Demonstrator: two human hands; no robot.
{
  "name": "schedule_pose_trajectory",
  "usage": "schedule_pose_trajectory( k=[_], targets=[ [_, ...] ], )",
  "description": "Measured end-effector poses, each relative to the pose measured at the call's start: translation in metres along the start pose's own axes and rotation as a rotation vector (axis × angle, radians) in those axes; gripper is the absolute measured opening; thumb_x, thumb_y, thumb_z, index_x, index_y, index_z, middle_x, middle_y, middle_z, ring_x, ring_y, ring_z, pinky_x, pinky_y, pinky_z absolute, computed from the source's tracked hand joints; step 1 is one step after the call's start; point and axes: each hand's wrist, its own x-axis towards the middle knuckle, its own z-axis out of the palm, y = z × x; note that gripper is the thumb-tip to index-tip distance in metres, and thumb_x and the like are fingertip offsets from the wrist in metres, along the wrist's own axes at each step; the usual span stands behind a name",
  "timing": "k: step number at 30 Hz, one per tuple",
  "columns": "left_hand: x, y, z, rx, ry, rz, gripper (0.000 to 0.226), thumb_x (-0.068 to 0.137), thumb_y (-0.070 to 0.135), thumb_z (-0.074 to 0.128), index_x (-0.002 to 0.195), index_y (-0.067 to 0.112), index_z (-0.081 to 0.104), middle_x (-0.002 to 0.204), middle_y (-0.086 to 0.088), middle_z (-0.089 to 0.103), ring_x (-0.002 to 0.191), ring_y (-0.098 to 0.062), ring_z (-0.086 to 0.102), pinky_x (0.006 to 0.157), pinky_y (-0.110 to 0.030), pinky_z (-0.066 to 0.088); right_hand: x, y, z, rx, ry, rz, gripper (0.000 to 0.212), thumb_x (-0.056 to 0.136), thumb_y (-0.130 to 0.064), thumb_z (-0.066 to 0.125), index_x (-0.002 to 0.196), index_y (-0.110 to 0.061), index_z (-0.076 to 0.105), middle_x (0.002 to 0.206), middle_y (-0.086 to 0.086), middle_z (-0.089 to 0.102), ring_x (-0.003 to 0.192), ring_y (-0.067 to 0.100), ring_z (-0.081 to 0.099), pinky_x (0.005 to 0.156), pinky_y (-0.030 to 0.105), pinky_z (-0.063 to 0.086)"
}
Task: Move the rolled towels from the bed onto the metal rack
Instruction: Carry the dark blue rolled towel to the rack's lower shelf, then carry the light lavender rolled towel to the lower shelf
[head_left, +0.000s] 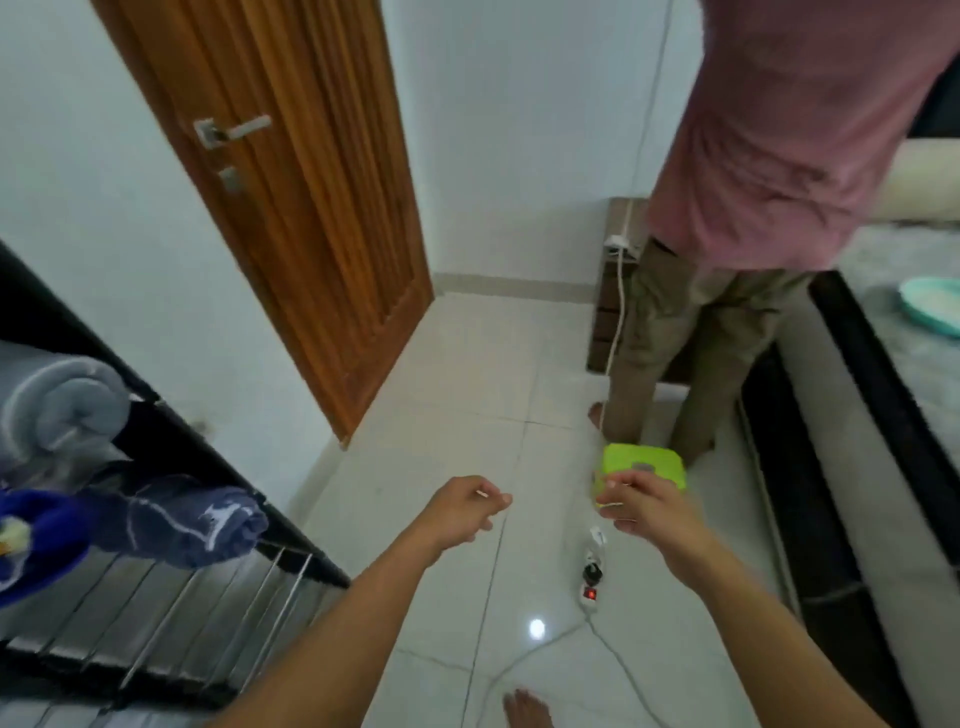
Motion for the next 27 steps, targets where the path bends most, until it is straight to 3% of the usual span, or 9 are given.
schedule_pose_trajectory(
  k=[6, 11, 17, 20, 22, 24, 27],
  targets=[
    [-0.021, 0.028, 0.112, 0.079, -0.284, 0.068, 0.011, 0.088, 0.025, 0.062, 0.093, 0.016, 0.059, 0.086, -0.001, 0.060, 0.070, -0.013, 0.057, 0.058, -0.022, 0.040, -0.112, 0.079, -0.090, 0.164, 0.282, 0.133, 0.008, 0.093, -0.009, 0.055, 0.092, -0.013, 0.062, 0.083, 0.005, 0.069, 0.073, 0.017, 0.063, 0.066, 0.026, 0.045],
    [-0.048, 0.060, 0.246, 0.293, -0.560, 0.162, 0.011, 0.091, 0.021, 0.059, 0.082, 0.019, 0.052, 0.081, -0.003, 0.054, 0.056, -0.008, 0.049, 0.044, -0.016, 0.031, -0.213, 0.129, -0.185, 0.334, 0.668, 0.182, 0.007, 0.092, -0.008, 0.056, 0.096, -0.009, 0.062, 0.080, 0.005, 0.067, 0.070, 0.016, 0.060, 0.063, 0.025, 0.045],
    [-0.093, 0.119, 0.399, 0.489, -0.842, 0.304, 0.015, 0.090, 0.026, 0.060, 0.077, 0.022, 0.055, 0.081, -0.001, 0.057, 0.062, -0.009, 0.053, 0.052, -0.020, 0.035, -0.305, 0.188, -0.288, 0.539, 1.045, 0.230, 0.008, 0.093, -0.006, 0.052, 0.090, -0.010, 0.059, 0.076, 0.007, 0.058, 0.066, 0.015, 0.052, 0.062, 0.024, 0.040],
    [-0.106, 0.143, 0.479, 0.554, -0.938, 0.338, 0.008, 0.091, 0.026, 0.060, 0.087, 0.019, 0.057, 0.083, 0.000, 0.058, 0.064, -0.009, 0.054, 0.054, -0.021, 0.037, -0.327, 0.222, -0.341, 0.629, 1.168, 0.264, 0.009, 0.093, -0.010, 0.054, 0.087, -0.011, 0.060, 0.082, 0.009, 0.058, 0.071, 0.016, 0.052, 0.064, 0.027, 0.041],
    [-0.109, 0.158, 0.536, 0.574, -0.966, 0.343, 0.012, 0.090, 0.028, 0.061, 0.094, 0.017, 0.058, 0.086, 0.000, 0.059, 0.066, -0.009, 0.055, 0.057, -0.022, 0.039, -0.336, 0.242, -0.381, 0.676, 1.222, 0.276, 0.010, 0.093, -0.016, 0.057, 0.100, -0.010, 0.062, 0.093, 0.010, 0.061, 0.086, 0.019, 0.057, 0.077, 0.032, 0.046],
    [-0.112, 0.170, 0.589, 0.586, -0.985, 0.335, 0.024, 0.089, 0.029, 0.063, 0.106, 0.015, 0.057, 0.094, -0.002, 0.060, 0.071, -0.011, 0.055, 0.061, -0.024, 0.042, -0.339, 0.263, -0.424, 0.739, 1.232, 0.300, 0.022, 0.092, -0.020, 0.059, 0.110, -0.008, 0.060, 0.100, 0.009, 0.061, 0.096, 0.022, 0.056, 0.088, 0.038, 0.046],
    [-0.116, 0.183, 0.651, 0.604, -0.993, 0.278, 0.028, 0.087, 0.029, 0.064, 0.109, 0.017, 0.052, 0.097, -0.003, 0.055, 0.082, -0.017, 0.051, 0.065, -0.026, 0.042, -0.337, 0.286, -0.478, 0.805, 1.212, 0.359, 0.026, 0.092, -0.023, 0.060, 0.112, -0.006, 0.059, 0.095, 0.009, 0.058, 0.094, 0.021, 0.055, 0.091, 0.039, 0.045]
  ],
)
